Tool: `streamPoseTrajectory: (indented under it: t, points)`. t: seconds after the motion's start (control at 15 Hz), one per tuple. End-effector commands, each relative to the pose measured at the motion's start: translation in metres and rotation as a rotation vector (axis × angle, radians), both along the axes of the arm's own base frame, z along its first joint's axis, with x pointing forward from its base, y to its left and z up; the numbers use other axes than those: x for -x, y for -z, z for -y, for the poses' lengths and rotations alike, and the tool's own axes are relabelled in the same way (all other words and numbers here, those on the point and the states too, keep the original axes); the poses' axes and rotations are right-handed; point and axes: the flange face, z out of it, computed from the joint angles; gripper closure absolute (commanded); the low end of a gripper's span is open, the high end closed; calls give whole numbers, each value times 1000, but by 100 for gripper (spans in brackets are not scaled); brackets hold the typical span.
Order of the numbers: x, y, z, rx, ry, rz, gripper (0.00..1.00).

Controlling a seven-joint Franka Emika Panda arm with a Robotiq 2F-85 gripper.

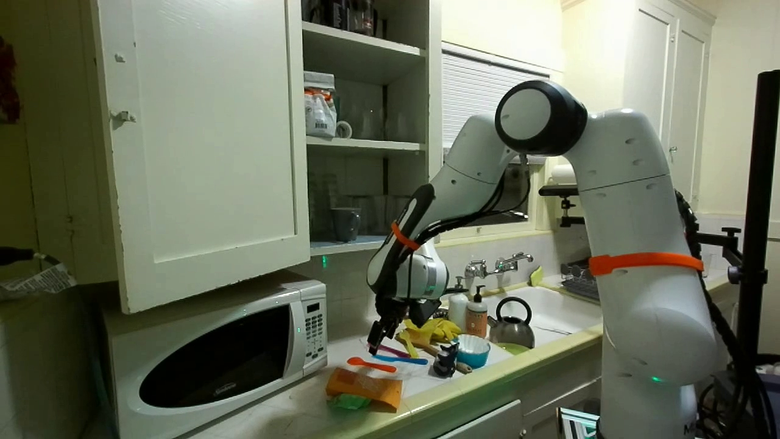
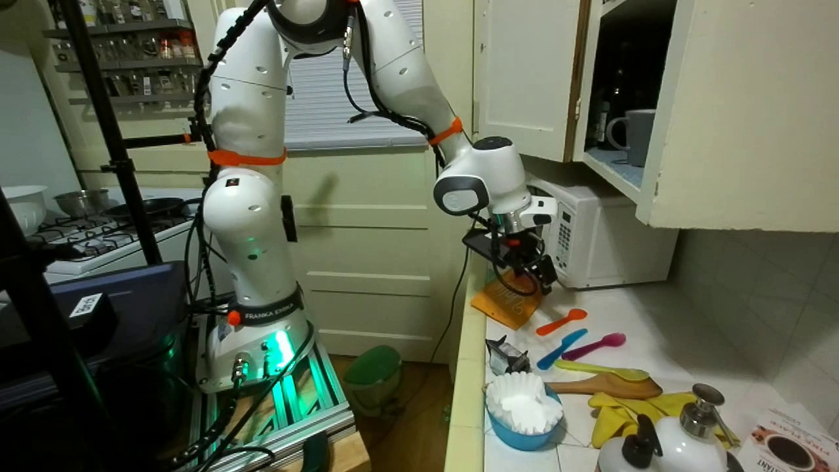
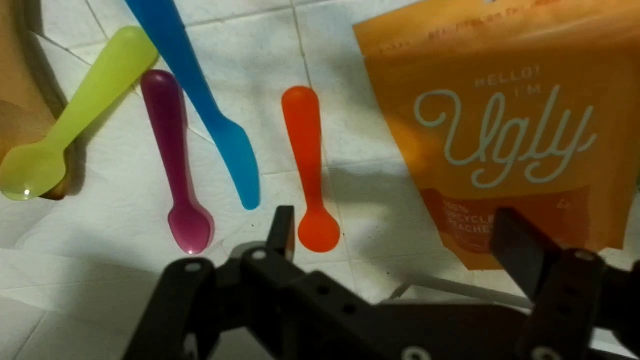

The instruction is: Put the orange spoon in the grey block in the cabinet

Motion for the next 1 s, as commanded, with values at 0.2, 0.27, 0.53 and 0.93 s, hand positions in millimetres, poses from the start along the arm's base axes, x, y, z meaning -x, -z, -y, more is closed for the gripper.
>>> streamPoseTrajectory:
  t: [0.2,0.27,0.53,0.93]
  points:
    - [-29,10,7,3,2,112,0]
    - [-32,12,11,16,-11,117,0]
    - [-31,38,29,80,-141,55,0]
    - [-28,51,29,50,-154,30,0]
